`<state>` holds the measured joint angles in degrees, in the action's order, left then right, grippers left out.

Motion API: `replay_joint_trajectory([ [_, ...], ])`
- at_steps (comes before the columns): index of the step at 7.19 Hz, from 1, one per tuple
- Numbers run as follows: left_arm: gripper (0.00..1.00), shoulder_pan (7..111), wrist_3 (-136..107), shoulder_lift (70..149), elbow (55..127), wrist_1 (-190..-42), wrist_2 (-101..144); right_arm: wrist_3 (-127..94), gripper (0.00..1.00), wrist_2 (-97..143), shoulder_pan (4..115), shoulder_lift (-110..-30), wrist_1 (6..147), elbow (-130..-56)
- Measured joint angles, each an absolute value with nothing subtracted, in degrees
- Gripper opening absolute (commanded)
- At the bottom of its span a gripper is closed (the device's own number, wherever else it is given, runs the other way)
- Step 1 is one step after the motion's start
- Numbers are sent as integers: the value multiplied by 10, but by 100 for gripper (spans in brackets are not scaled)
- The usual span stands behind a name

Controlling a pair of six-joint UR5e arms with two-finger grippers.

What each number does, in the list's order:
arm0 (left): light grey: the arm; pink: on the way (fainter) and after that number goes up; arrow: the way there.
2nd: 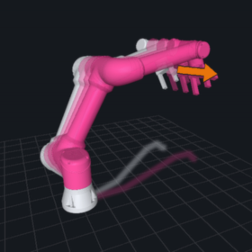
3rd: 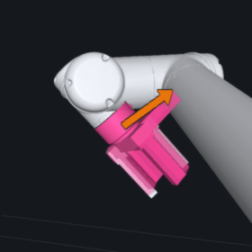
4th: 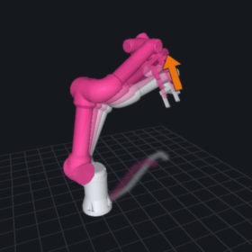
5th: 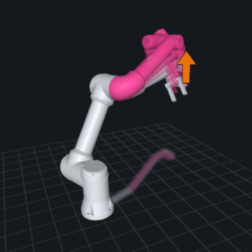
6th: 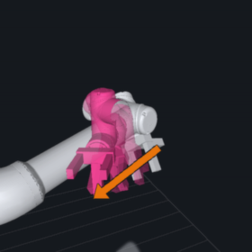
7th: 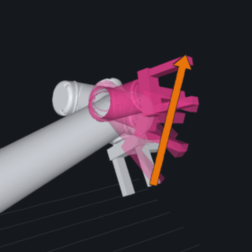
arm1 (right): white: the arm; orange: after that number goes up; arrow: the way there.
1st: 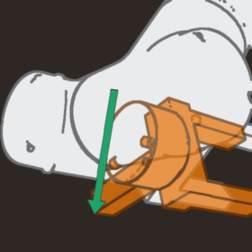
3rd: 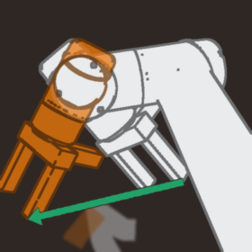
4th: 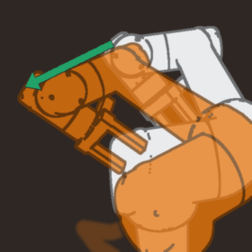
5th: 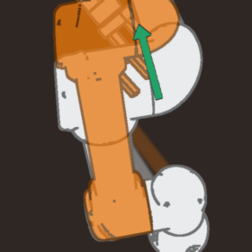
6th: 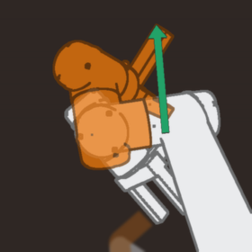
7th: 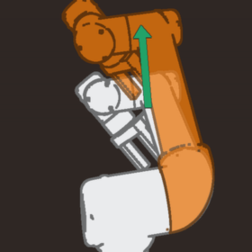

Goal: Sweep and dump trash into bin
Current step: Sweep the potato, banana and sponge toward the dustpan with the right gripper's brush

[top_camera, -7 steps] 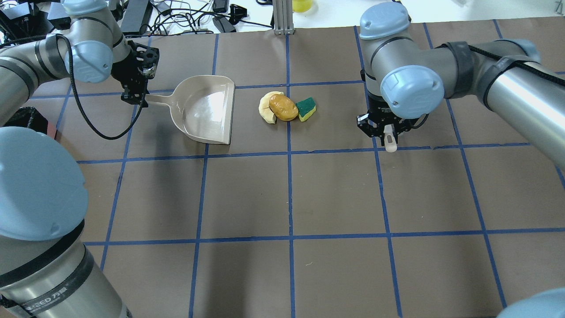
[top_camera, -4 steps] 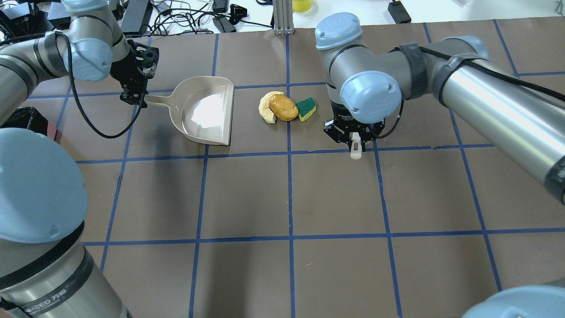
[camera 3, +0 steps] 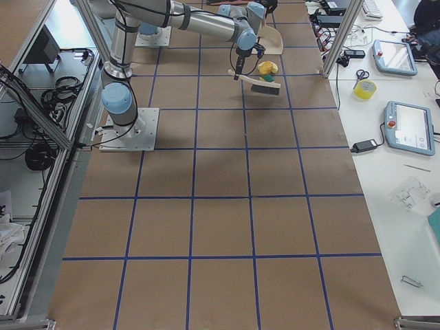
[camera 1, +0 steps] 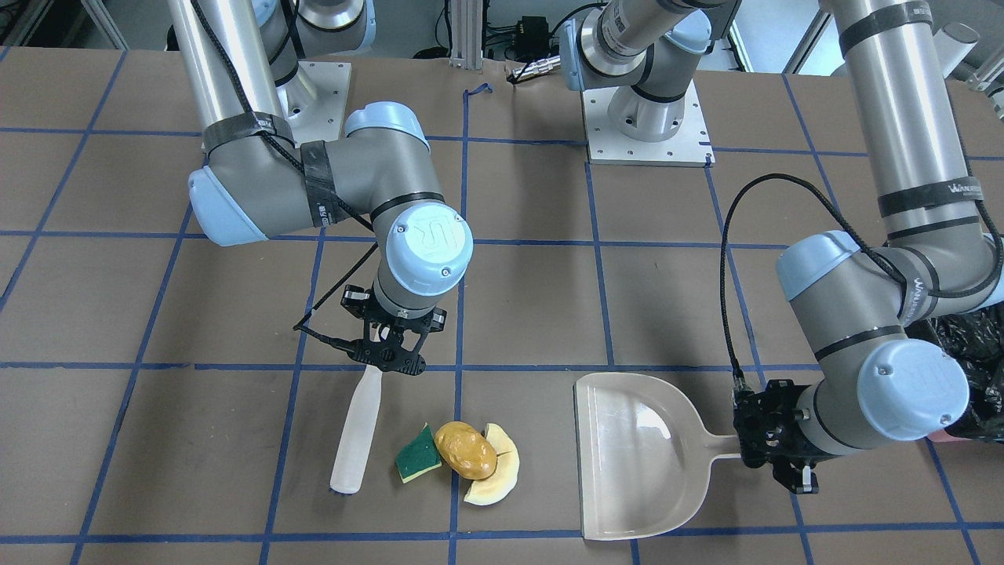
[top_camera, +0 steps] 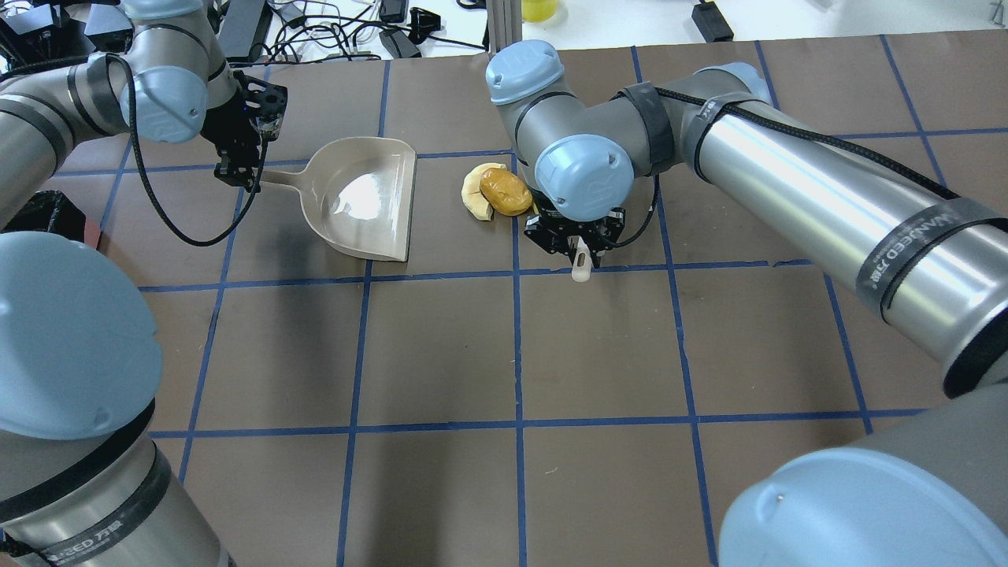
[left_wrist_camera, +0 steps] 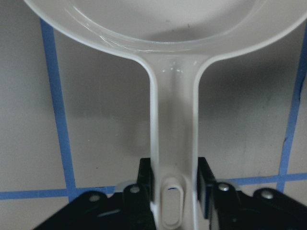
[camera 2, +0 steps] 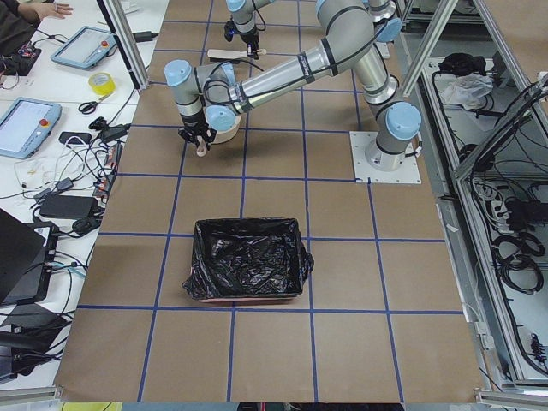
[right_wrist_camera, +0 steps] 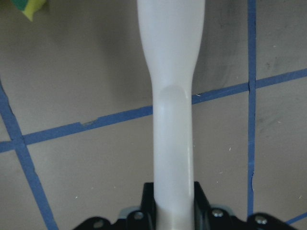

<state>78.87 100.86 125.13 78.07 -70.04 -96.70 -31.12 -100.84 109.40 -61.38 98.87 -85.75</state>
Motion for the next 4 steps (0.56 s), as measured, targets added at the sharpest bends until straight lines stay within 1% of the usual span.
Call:
replay_joint_trajectory([
  [4, 0, 798, 1004, 1251, 781, -700, -981, -318, 0, -1011, 1109, -589, 995, -835],
])
